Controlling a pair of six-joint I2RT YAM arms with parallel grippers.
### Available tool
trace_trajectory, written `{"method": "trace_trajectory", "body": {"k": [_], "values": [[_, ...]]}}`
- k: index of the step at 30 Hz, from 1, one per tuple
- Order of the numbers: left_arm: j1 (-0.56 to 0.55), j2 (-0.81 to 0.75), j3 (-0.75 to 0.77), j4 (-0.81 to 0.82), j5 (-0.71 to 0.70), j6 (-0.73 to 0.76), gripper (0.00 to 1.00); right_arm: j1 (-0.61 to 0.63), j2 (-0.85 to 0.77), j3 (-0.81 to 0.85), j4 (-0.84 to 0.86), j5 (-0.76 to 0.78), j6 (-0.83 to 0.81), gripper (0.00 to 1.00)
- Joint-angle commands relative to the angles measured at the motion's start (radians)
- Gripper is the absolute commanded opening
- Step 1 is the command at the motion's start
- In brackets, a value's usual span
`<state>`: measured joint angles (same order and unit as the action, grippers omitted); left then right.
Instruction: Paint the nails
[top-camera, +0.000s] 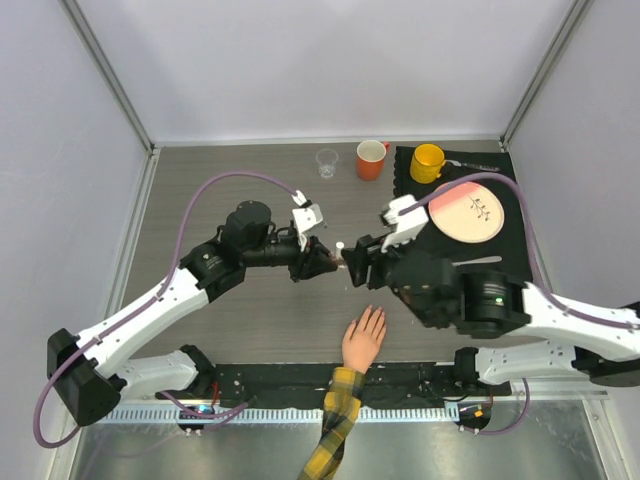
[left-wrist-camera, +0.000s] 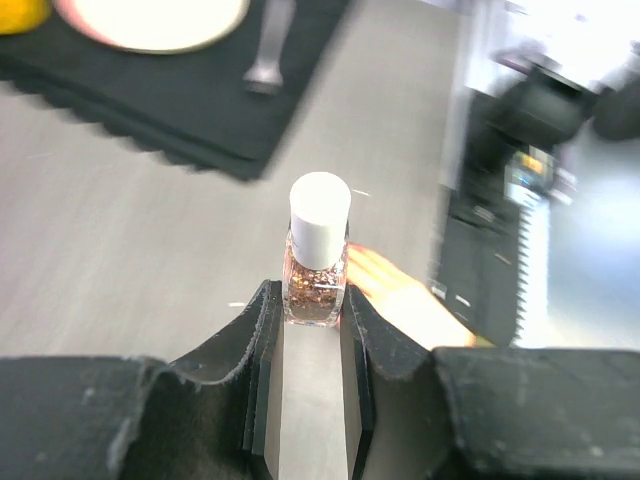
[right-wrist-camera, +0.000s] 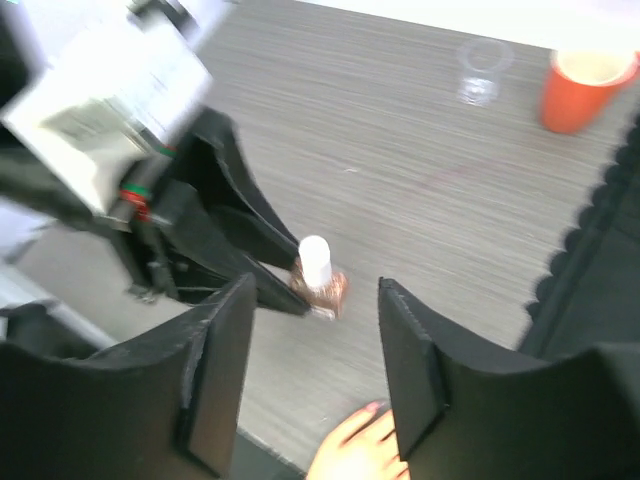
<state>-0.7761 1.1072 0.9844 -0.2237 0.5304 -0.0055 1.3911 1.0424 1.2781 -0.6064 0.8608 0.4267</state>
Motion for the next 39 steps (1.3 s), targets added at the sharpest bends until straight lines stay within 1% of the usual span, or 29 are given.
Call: {"method": "trace_trajectory", "body": {"k": [1, 2, 5, 7, 8, 13, 15, 17, 19, 21, 26, 27, 30, 31, 32, 33, 34, 35, 36, 38, 39], "values": [[-0.002, 0.014, 0.062, -0.035, 0.32, 0.056, 0.0, -0.01, -0.09, -0.026, 0.014, -0.302, -0.074, 0.6], [-0.002, 0.011, 0.06, -0.028, 0.42, 0.055, 0.0, -0.01, -0.1, -0.026, 0.016, -0.342, -0.081, 0.61], [-0.003, -0.012, 0.031, 0.041, 0.57, 0.023, 0.0, -0.01, -0.127, -0.019, 0.016, -0.481, -0.106, 0.61], [-0.003, -0.033, 0.016, 0.093, 0.612, 0.012, 0.0, -0.01, -0.14, -0.019, 0.025, -0.526, -0.112, 0.6], [-0.002, -0.038, 0.007, 0.107, 0.65, -0.019, 0.0, -0.012, -0.145, -0.02, 0.028, -0.558, -0.114, 0.6], [-0.002, -0.04, 0.0, 0.139, 0.677, -0.045, 0.0, -0.012, -0.151, -0.031, 0.04, -0.606, -0.131, 0.6], [-0.006, -0.037, 0.002, 0.139, 0.689, -0.045, 0.0, -0.012, -0.151, -0.039, 0.053, -0.621, -0.132, 0.58], [-0.006, -0.041, 0.0, 0.141, 0.691, -0.045, 0.0, -0.012, -0.148, -0.045, 0.062, -0.635, -0.138, 0.53], [-0.008, -0.043, -0.001, 0.139, 0.688, -0.042, 0.0, -0.012, -0.145, -0.049, 0.072, -0.651, -0.144, 0.51], [-0.008, -0.043, -0.003, 0.138, 0.689, -0.044, 0.0, -0.012, -0.137, -0.049, 0.077, -0.657, -0.149, 0.42], [-0.008, -0.049, 0.002, 0.124, 0.657, -0.034, 0.0, -0.014, -0.128, -0.048, 0.076, -0.658, -0.164, 0.26], [-0.008, -0.05, 0.003, 0.121, 0.645, -0.028, 0.0, -0.015, -0.125, -0.051, 0.076, -0.652, -0.167, 0.17], [-0.008, -0.066, 0.011, 0.09, 0.554, -0.002, 0.0, -0.018, -0.116, -0.056, 0.068, -0.622, -0.174, 0.01], [-0.006, -0.072, 0.011, 0.086, 0.505, 0.001, 0.0, -0.018, -0.111, -0.057, 0.063, -0.606, -0.177, 0.01], [-0.003, -0.073, 0.011, 0.078, 0.462, 0.002, 0.0, -0.018, -0.102, -0.056, 0.057, -0.558, -0.178, 0.01], [0.0, -0.075, 0.013, 0.069, 0.374, 0.002, 0.0, -0.018, -0.094, -0.054, 0.044, -0.528, -0.178, 0.01], [0.004, -0.078, 0.019, 0.058, 0.32, 0.002, 0.0, -0.018, -0.073, -0.049, 0.034, -0.487, -0.175, 0.01], [0.006, -0.078, 0.019, 0.05, 0.269, 0.027, 0.0, -0.018, -0.062, -0.048, 0.022, -0.408, -0.174, 0.01], [0.006, -0.079, 0.02, 0.047, 0.128, 0.027, 0.0, -0.018, -0.047, -0.045, 0.017, -0.351, -0.174, 0.01], [0.006, -0.081, 0.019, 0.028, -0.046, 0.024, 0.0, -0.017, 0.014, -0.037, 0.008, -0.236, -0.142, 0.01], [0.008, -0.078, 0.02, 0.015, -0.193, 0.024, 0.0, -0.011, 0.045, -0.023, -0.006, -0.088, -0.123, 0.01]]}}
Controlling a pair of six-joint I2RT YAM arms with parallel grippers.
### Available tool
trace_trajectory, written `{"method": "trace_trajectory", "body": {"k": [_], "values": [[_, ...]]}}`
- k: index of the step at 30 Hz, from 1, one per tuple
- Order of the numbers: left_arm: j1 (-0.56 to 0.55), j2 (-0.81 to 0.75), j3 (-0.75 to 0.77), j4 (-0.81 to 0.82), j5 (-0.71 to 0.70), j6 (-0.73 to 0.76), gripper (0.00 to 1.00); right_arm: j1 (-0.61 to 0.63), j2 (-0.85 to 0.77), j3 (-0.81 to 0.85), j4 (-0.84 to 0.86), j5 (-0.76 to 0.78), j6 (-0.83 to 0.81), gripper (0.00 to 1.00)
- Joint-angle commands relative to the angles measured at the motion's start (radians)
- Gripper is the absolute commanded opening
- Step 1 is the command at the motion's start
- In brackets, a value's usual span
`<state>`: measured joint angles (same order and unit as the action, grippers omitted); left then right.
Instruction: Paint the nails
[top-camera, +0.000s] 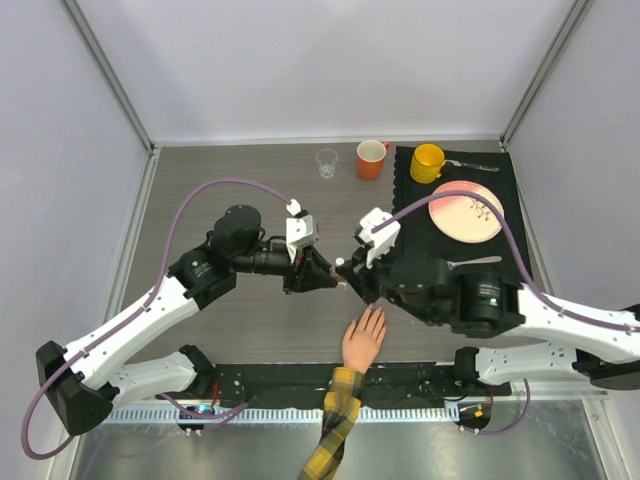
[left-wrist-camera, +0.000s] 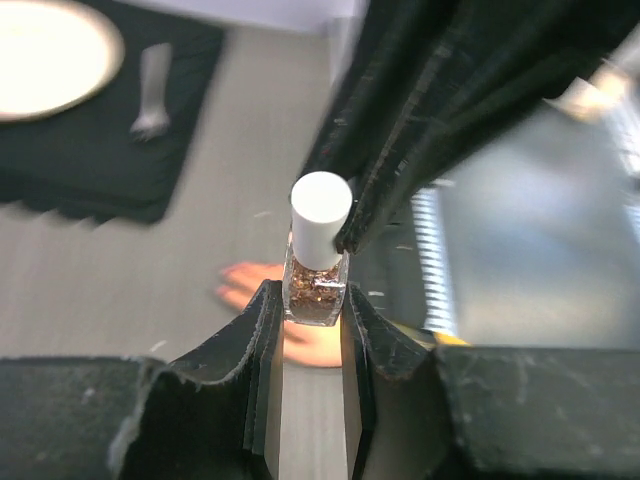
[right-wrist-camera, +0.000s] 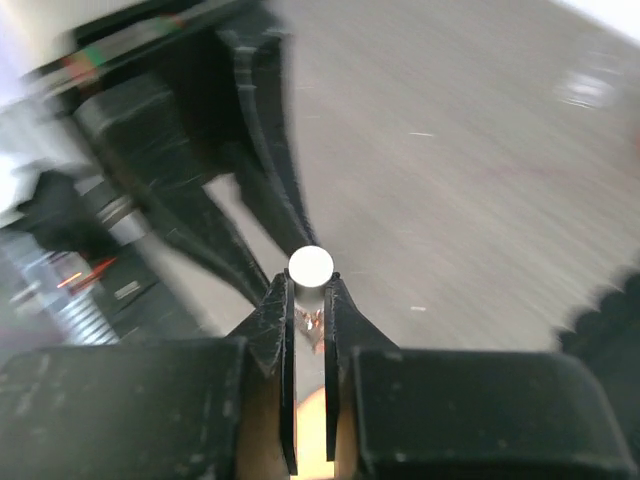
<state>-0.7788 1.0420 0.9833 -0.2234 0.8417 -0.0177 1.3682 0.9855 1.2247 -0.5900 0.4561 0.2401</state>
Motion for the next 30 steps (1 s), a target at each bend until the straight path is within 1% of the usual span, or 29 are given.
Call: {"method": "trace_trajectory", "body": {"k": [1, 2, 3, 5, 7, 8, 9, 11, 12, 13, 14, 16, 17, 18, 19, 20, 23, 25, 30], "values": [[0.009, -0.014, 0.02, 0.007, -0.577, 0.033, 0.0, 0.022, 0.131, 0.041, -0.027, 0.396, 0.099, 0.01], [0.01, -0.013, 0.02, 0.003, -0.616, 0.032, 0.0, 0.037, 0.198, 0.053, -0.031, 0.465, 0.147, 0.01], [0.009, -0.013, 0.017, -0.001, -0.634, 0.038, 0.0, 0.037, 0.226, 0.077, -0.034, 0.53, 0.174, 0.01], [0.009, -0.019, 0.009, 0.015, -0.639, 0.038, 0.0, 0.037, 0.287, 0.102, -0.024, 0.556, 0.192, 0.01], [0.009, -0.017, 0.003, 0.018, -0.621, 0.042, 0.0, 0.032, 0.3, 0.124, -0.001, 0.523, 0.17, 0.01], [0.009, -0.016, 0.003, 0.018, -0.61, 0.044, 0.0, 0.029, 0.288, 0.125, 0.018, 0.514, 0.159, 0.03], [0.007, -0.011, 0.005, 0.013, -0.603, 0.048, 0.0, 0.025, 0.276, 0.121, 0.021, 0.498, 0.157, 0.07], [0.009, -0.005, 0.012, 0.003, -0.578, 0.05, 0.0, 0.012, 0.236, 0.105, 0.038, 0.42, 0.151, 0.14], [0.009, 0.003, 0.02, -0.002, -0.567, 0.053, 0.0, 0.008, 0.191, 0.085, 0.038, 0.403, 0.156, 0.18], [0.009, 0.004, 0.023, -0.008, -0.537, 0.052, 0.0, 0.008, 0.164, 0.076, 0.041, 0.373, 0.159, 0.2], [0.009, 0.006, 0.025, -0.01, -0.518, 0.051, 0.0, 0.005, 0.139, 0.058, 0.045, 0.356, 0.16, 0.25], [0.007, 0.012, 0.026, -0.005, -0.463, 0.055, 0.0, -0.003, 0.062, 0.035, 0.07, 0.302, 0.16, 0.29], [0.009, 0.013, 0.028, -0.004, -0.385, 0.058, 0.0, -0.009, 0.042, 0.015, 0.079, 0.282, 0.153, 0.31], [0.009, 0.018, 0.031, -0.002, -0.353, 0.056, 0.0, -0.024, 0.01, 0.01, 0.082, 0.271, 0.156, 0.35], [0.009, 0.018, 0.029, 0.008, -0.327, 0.052, 0.0, -0.032, -0.001, 0.009, 0.084, 0.25, 0.156, 0.37], [0.009, 0.021, 0.026, 0.013, -0.264, 0.051, 0.0, -0.041, -0.008, 0.013, 0.082, 0.234, 0.154, 0.39], [0.001, 0.029, 0.026, 0.021, -0.21, 0.05, 0.0, -0.069, -0.01, 0.032, 0.087, 0.182, 0.157, 0.45], [-0.008, 0.035, 0.028, 0.016, -0.214, 0.05, 0.0, -0.086, 0.024, 0.044, 0.085, 0.168, 0.162, 0.5], [-0.022, 0.036, 0.031, -0.002, -0.231, 0.065, 0.0, -0.104, 0.096, 0.085, 0.065, 0.136, 0.163, 0.52]]}}
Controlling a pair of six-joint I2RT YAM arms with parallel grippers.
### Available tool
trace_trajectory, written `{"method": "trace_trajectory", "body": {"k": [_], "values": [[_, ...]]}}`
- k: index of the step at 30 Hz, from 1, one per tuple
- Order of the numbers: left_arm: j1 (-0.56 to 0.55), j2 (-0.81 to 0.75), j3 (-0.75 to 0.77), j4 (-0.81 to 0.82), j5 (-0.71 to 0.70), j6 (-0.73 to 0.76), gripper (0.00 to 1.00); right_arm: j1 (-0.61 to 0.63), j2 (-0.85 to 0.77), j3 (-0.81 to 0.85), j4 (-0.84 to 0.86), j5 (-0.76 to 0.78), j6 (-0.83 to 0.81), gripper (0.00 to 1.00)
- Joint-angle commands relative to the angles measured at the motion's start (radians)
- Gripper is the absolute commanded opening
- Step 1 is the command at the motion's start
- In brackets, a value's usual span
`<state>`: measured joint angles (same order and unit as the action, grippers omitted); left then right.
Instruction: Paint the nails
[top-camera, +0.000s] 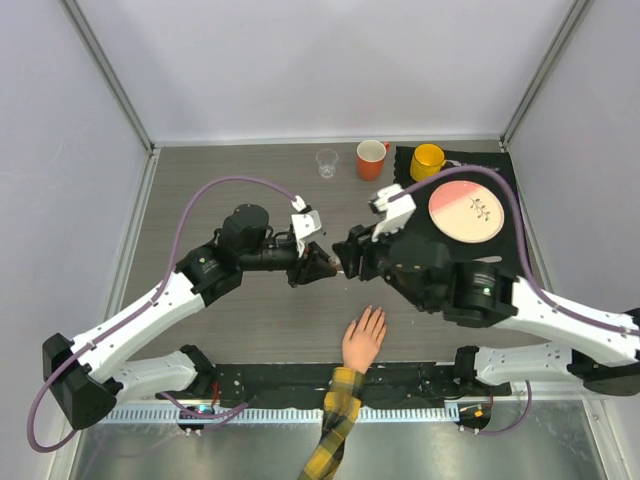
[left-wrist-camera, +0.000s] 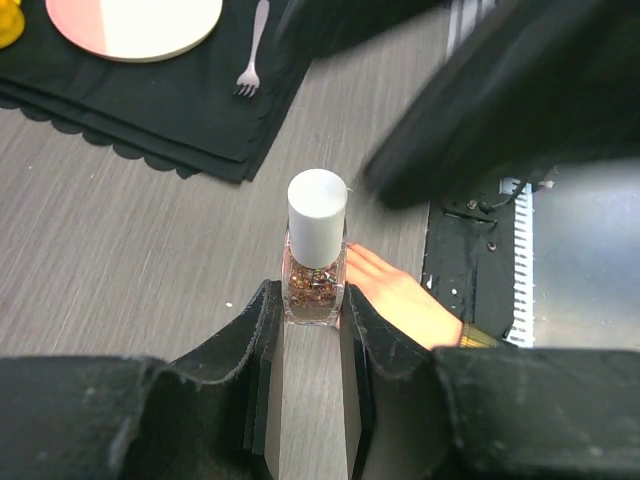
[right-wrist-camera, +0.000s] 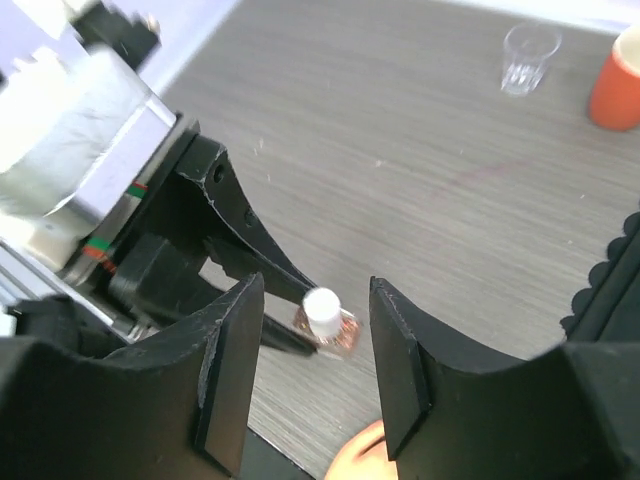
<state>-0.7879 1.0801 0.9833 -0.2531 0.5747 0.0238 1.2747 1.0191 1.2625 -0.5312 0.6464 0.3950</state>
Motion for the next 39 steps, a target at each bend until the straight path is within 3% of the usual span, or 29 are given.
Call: {"method": "trace_trajectory", "body": {"k": [1, 7, 11, 14, 15, 17, 19, 21, 22, 26, 31, 32, 33, 35, 39], "values": [[-0.014, 0.0, 0.031, 0.029, 0.034, 0.022, 0.0, -0.014, 0.082, 0.052, 0.001, -0.056, 0.007, 0.52], [-0.028, 0.001, 0.041, -0.001, 0.016, 0.045, 0.0, -0.021, 0.121, 0.067, -0.032, -0.053, 0.001, 0.46], [-0.033, -0.002, 0.043, -0.011, -0.002, 0.057, 0.0, -0.023, 0.122, 0.067, -0.044, -0.051, 0.002, 0.29], [-0.033, 0.004, 0.046, -0.014, 0.002, 0.054, 0.0, -0.023, 0.121, 0.055, -0.046, -0.053, 0.004, 0.28], [-0.034, 0.004, 0.049, -0.014, 0.007, 0.054, 0.0, -0.024, 0.122, 0.052, -0.049, -0.053, 0.008, 0.34], [-0.034, 0.001, 0.045, -0.012, 0.005, 0.051, 0.0, -0.025, 0.127, 0.048, -0.052, -0.054, 0.011, 0.36], [-0.036, 0.003, 0.04, -0.005, -0.006, 0.051, 0.0, -0.025, 0.128, 0.046, -0.056, -0.059, 0.013, 0.24], [-0.034, 0.007, 0.044, -0.006, -0.013, 0.045, 0.0, -0.026, 0.13, 0.04, -0.055, -0.06, 0.015, 0.04], [-0.034, 0.007, 0.051, -0.008, -0.022, 0.039, 0.0, -0.026, 0.13, 0.035, -0.055, -0.056, 0.019, 0.01], [-0.034, -0.011, 0.035, 0.009, -0.142, 0.018, 0.52, -0.038, 0.113, 0.0, -0.088, 0.053, 0.07, 0.01], [-0.034, -0.06, 0.011, 0.032, -0.346, -0.004, 0.68, -0.081, 0.039, -0.144, -0.111, 0.188, 0.168, 0.01], [-0.033, -0.081, -0.001, 0.063, -0.381, -0.01, 0.81, -0.092, 0.01, -0.17, -0.116, 0.212, 0.183, 0.01], [-0.034, -0.092, -0.011, 0.074, -0.416, -0.016, 0.84, -0.118, -0.003, -0.198, -0.134, 0.261, 0.243, 0.01], [-0.033, -0.112, -0.023, 0.084, -0.509, -0.018, 0.87, -0.141, -0.054, -0.279, -0.165, 0.326, 0.318, 0.01], [-0.034, -0.157, -0.055, 0.127, -0.602, -0.016, 0.89, -0.195, -0.141, -0.405, -0.312, 0.466, 0.64, 0.01]]}}
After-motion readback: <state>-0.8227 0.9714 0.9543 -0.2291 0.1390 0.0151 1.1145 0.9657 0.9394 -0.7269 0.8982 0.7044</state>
